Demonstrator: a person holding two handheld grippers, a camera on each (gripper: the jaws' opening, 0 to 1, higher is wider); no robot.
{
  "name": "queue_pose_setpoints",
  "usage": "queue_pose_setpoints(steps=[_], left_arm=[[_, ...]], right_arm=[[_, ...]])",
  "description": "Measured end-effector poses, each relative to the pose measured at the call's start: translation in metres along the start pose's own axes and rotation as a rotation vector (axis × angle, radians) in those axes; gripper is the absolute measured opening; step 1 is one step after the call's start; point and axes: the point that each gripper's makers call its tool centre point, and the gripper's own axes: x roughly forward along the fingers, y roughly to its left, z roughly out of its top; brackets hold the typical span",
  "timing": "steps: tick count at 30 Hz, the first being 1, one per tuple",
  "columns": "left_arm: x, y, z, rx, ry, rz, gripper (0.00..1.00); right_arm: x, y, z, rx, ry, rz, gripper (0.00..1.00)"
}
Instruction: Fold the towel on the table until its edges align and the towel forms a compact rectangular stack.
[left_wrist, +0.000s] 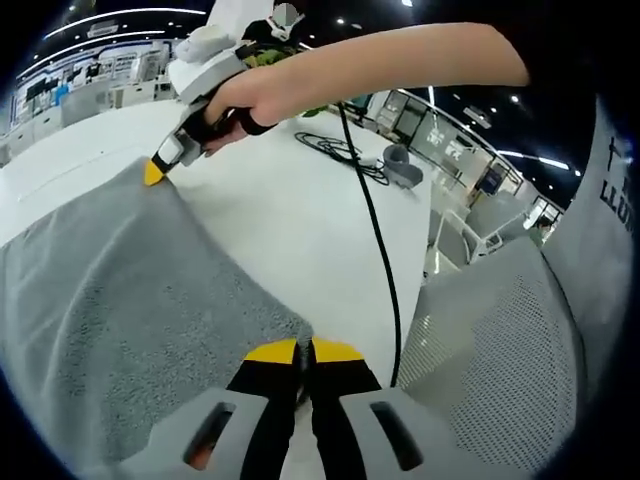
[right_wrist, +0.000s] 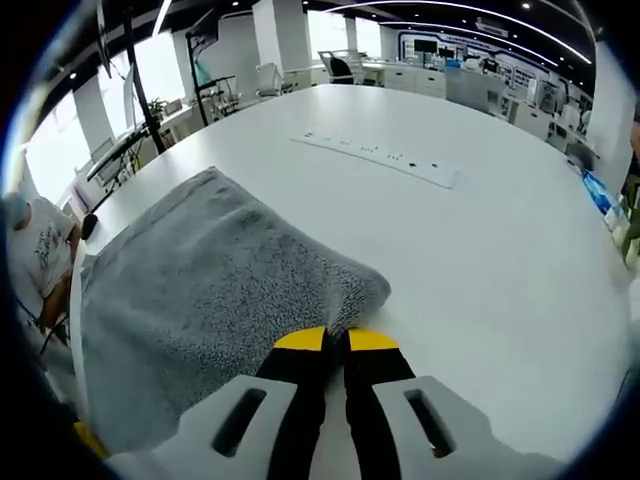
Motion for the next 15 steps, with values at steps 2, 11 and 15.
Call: queue_pose_setpoints(steps=[2,11,15], left_arm=[[0.006,-0.007,0.005,-0.018,-0.008,-0.033,0.03],[0.025,-0.030,0.031,-0.004,-0.031,-0.087,0.03],[0.032,-0.038,0.042,-0.001,-0.040,-0.108,0.03]], right_arm=[[-0.004,-0.004,-0.002,0.001,0.002,-0.005,0.03],[-0.023,-0.029,-0.005,0.003,0.008,-0.034,0.02],[-0.027,-0.039,-0.009,-0.015,0.019,-0.048,0.02]])
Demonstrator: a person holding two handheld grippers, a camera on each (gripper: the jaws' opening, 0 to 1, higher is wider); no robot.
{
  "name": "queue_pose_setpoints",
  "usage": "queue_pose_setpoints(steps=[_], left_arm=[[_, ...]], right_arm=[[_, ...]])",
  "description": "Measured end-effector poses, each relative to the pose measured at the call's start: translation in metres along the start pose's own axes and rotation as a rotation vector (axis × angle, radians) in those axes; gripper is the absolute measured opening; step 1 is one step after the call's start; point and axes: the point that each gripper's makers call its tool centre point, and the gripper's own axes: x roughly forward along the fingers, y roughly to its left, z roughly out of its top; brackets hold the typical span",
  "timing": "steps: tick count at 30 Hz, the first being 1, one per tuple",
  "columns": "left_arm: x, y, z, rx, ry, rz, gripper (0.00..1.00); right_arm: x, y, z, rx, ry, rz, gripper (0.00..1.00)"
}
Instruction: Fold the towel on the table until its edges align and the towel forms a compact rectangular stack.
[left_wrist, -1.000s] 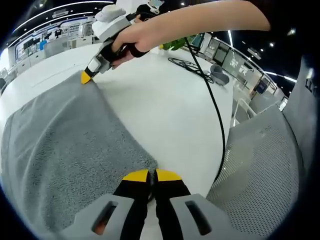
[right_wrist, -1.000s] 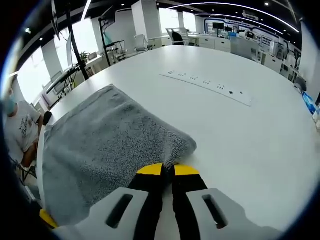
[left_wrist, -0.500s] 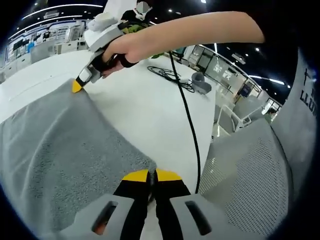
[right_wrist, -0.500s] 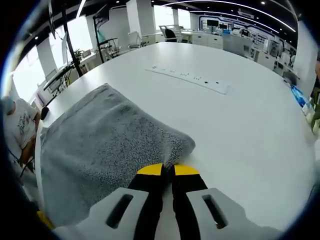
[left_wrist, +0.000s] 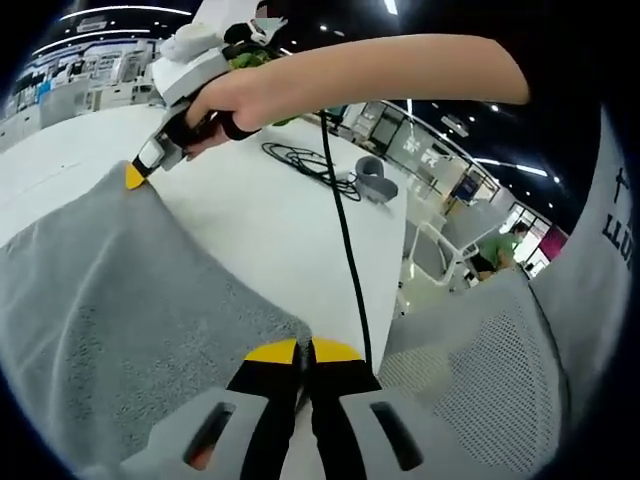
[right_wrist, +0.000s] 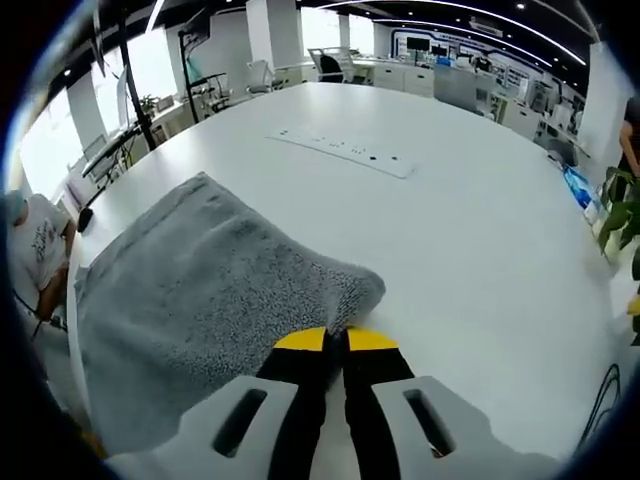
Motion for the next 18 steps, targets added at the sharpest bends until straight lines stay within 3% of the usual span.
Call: queue_pose_setpoints(steps=[8,18], left_arm=[[0.006,-0.005,0.004,0.013,-0.008,-0.005,0.03],[-0.011,-0.004,0.007,0.018,-0.058,0.024,0.03]], right_arm=[[-0.006,-0.005,0.000,-0.009,0.003,-0.010,0.02],[-0.016,0.000,0.010,0.033,0.010,-0.038,0.02]])
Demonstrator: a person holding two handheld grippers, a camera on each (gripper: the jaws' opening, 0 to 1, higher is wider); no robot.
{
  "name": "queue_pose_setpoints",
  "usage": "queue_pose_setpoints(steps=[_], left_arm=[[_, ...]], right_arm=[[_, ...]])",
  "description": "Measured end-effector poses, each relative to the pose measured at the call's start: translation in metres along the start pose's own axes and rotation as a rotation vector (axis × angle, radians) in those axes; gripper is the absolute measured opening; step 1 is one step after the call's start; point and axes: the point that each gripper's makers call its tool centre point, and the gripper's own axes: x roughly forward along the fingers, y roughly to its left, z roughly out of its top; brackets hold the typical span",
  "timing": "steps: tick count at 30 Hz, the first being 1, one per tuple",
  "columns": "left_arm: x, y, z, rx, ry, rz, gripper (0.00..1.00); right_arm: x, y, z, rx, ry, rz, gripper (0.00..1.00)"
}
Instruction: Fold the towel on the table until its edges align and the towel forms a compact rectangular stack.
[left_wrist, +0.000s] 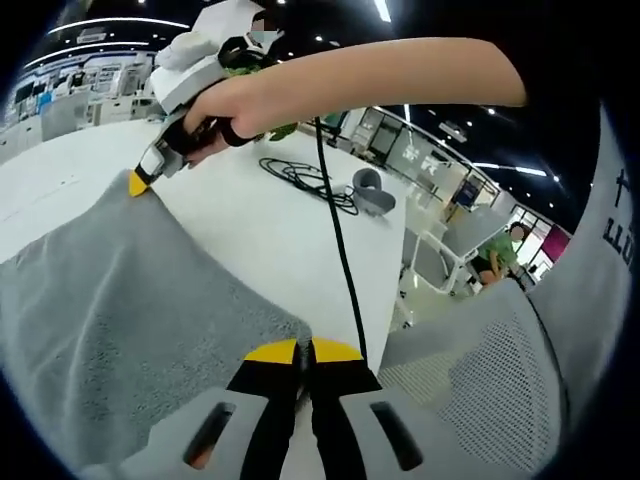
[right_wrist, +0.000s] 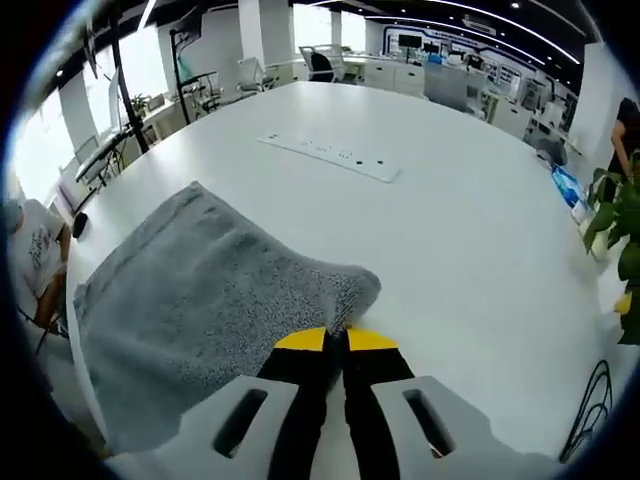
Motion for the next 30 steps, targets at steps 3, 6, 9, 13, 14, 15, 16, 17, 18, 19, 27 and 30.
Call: queue_pose_setpoints(steps=[3,6,9,13,14,15,16,17,18,19,27,30], left_arm=[[-0.006,-0.001,0.003,-0.001,-0.016,0.007,0.03],[-0.013,0.002,0.007,-0.005,-0.042,0.022,0.03],[-0.023,0.003,0.013,-0.019,-0.075,0.045,0.03],[-0.037,0.005,0.017,-0.036,-0.117,0.076,0.03],[-0.041,0.005,0.018,-0.042,-0.127,0.084,0.03],[-0.044,0.005,0.020,-0.047,-0.136,0.089,0.03],[-0.049,0.006,0.021,-0.059,-0.149,0.096,0.03],[-0.052,0.007,0.021,-0.068,-0.159,0.099,0.03],[-0.055,0.009,0.021,-0.090,-0.171,0.101,0.03],[-0.058,0.011,0.021,-0.092,-0.179,0.107,0.03],[-0.085,0.014,0.026,-0.085,-0.229,0.160,0.03],[-0.094,0.021,0.021,-0.086,-0.233,0.185,0.03]], right_arm=[[-0.008,0.006,0.008,0.014,-0.002,-0.007,0.02],[-0.009,0.006,0.013,0.003,-0.017,-0.014,0.01],[-0.015,0.010,0.021,0.006,-0.020,-0.025,0.01],[-0.019,0.017,0.031,0.001,-0.027,-0.033,0.01],[-0.022,0.019,0.034,-0.001,-0.029,-0.033,0.01],[-0.022,0.020,0.036,-0.003,-0.032,-0.033,0.01],[-0.023,0.022,0.039,-0.003,-0.039,-0.032,0.01],[-0.023,0.023,0.040,-0.004,-0.041,-0.031,0.01],[-0.020,0.022,0.043,-0.010,-0.046,-0.030,0.01],[-0.020,0.024,0.046,-0.014,-0.050,-0.029,0.01],[-0.021,0.045,0.073,-0.040,-0.078,-0.038,0.01],[-0.019,0.054,0.082,-0.051,-0.084,-0.030,0.01]])
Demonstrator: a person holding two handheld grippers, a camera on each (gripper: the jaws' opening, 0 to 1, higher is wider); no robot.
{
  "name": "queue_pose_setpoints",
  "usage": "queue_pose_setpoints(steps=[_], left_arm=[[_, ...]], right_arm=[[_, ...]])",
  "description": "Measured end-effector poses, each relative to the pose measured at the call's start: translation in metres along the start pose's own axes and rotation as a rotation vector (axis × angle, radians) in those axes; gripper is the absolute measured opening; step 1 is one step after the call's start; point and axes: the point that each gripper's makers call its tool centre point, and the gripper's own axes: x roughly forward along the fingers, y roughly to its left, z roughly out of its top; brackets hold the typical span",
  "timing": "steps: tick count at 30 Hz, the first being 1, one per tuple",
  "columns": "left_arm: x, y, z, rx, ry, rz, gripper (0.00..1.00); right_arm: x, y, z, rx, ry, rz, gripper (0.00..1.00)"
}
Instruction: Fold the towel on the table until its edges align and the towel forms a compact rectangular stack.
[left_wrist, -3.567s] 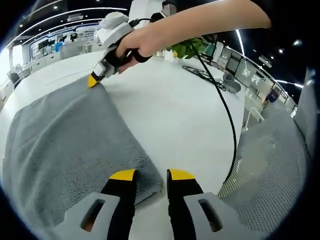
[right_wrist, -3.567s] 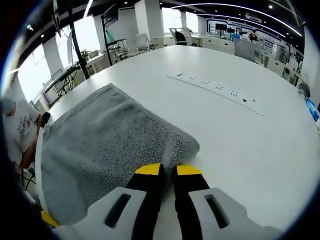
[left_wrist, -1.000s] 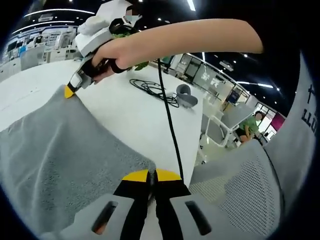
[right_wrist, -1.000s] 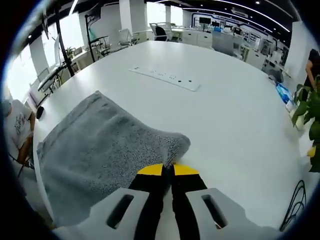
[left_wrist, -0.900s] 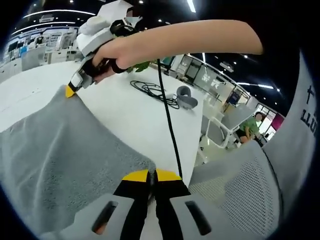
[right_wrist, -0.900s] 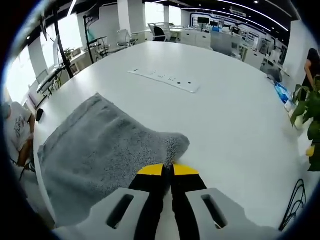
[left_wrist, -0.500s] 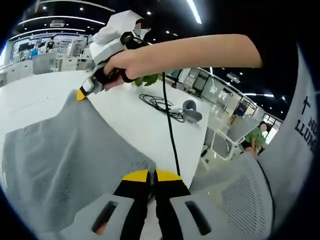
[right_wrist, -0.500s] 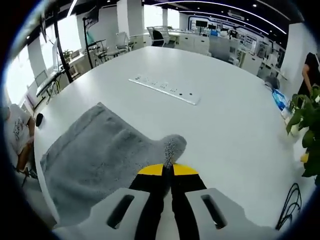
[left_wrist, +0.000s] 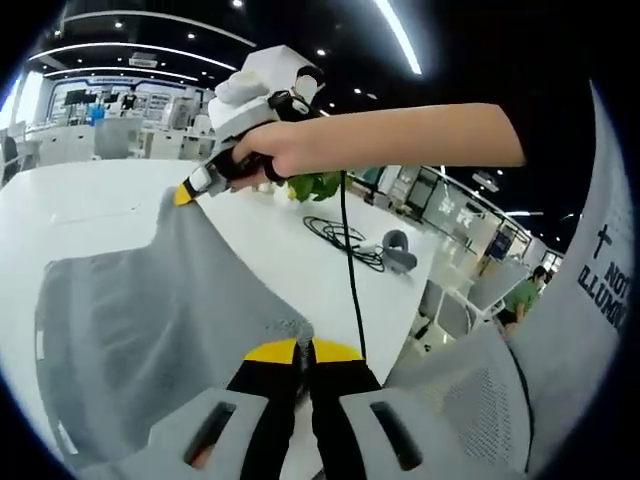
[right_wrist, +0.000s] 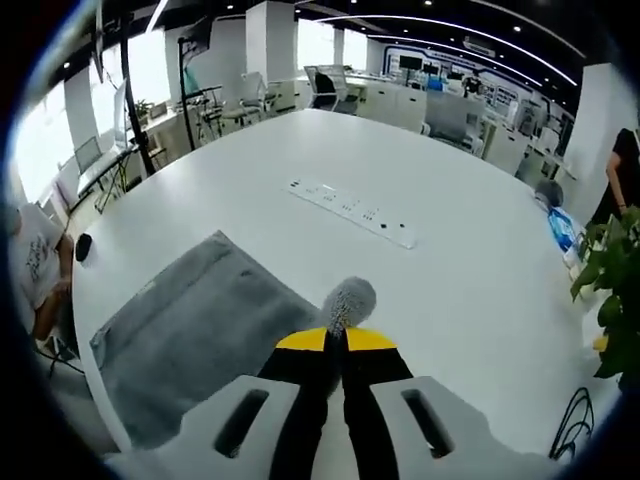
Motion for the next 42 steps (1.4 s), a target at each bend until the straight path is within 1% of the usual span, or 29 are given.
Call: queue_pose_setpoints(steps=[1,3,4,8,10,12,15,19,21,24,26,28,31,34,37,42], left_arm=[[-0.005,0.002,0.001,-0.004,-0.007,0.013,0.03],[-0.011,0.004,0.003,-0.011,-0.019,0.029,0.03],[-0.016,0.008,0.003,-0.015,-0.025,0.037,0.03],[-0.031,0.017,0.003,-0.012,-0.030,0.060,0.03],[-0.035,0.019,0.003,-0.013,-0.031,0.068,0.03],[-0.044,0.025,0.003,-0.016,-0.038,0.083,0.03],[-0.056,0.035,0.000,-0.026,-0.042,0.107,0.03],[-0.067,0.043,-0.003,-0.040,-0.052,0.126,0.03],[-0.070,0.044,-0.003,-0.042,-0.054,0.133,0.03],[-0.079,0.050,-0.004,-0.053,-0.063,0.149,0.03],[-0.084,0.054,-0.005,-0.063,-0.070,0.160,0.03],[-0.089,0.058,-0.007,-0.075,-0.075,0.169,0.03],[-0.094,0.061,-0.009,-0.085,-0.077,0.180,0.04],[-0.099,0.069,-0.018,-0.099,-0.072,0.196,0.04],[-0.105,0.074,-0.022,-0.121,-0.077,0.213,0.04],[-0.114,0.079,-0.024,-0.153,-0.083,0.231,0.04]], right_arm=[[0.000,0.007,0.004,-0.002,-0.008,0.008,0.01],[0.000,0.014,0.009,-0.003,-0.015,0.013,0.01],[0.001,0.018,0.011,-0.007,-0.020,0.018,0.01],[0.010,0.030,0.022,-0.019,-0.030,0.031,0.01],[0.010,0.040,0.028,-0.027,-0.035,0.038,0.01],[0.012,0.042,0.030,-0.032,-0.036,0.041,0.01],[0.014,0.055,0.037,-0.041,-0.039,0.049,0.01],[0.017,0.064,0.042,-0.051,-0.040,0.057,0.01],[0.020,0.066,0.045,-0.055,-0.040,0.058,0.01],[0.018,0.080,0.050,-0.063,-0.047,0.059,0.01],[0.021,0.081,0.053,-0.067,-0.047,0.063,0.01],[0.021,0.088,0.056,-0.068,-0.048,0.066,0.01],[0.026,0.095,0.059,-0.075,-0.044,0.072,0.01],[0.030,0.102,0.060,-0.082,-0.040,0.078,0.01],[0.038,0.107,0.062,-0.088,-0.034,0.084,0.01],[0.048,0.115,0.065,-0.097,-0.023,0.094,0.01]])
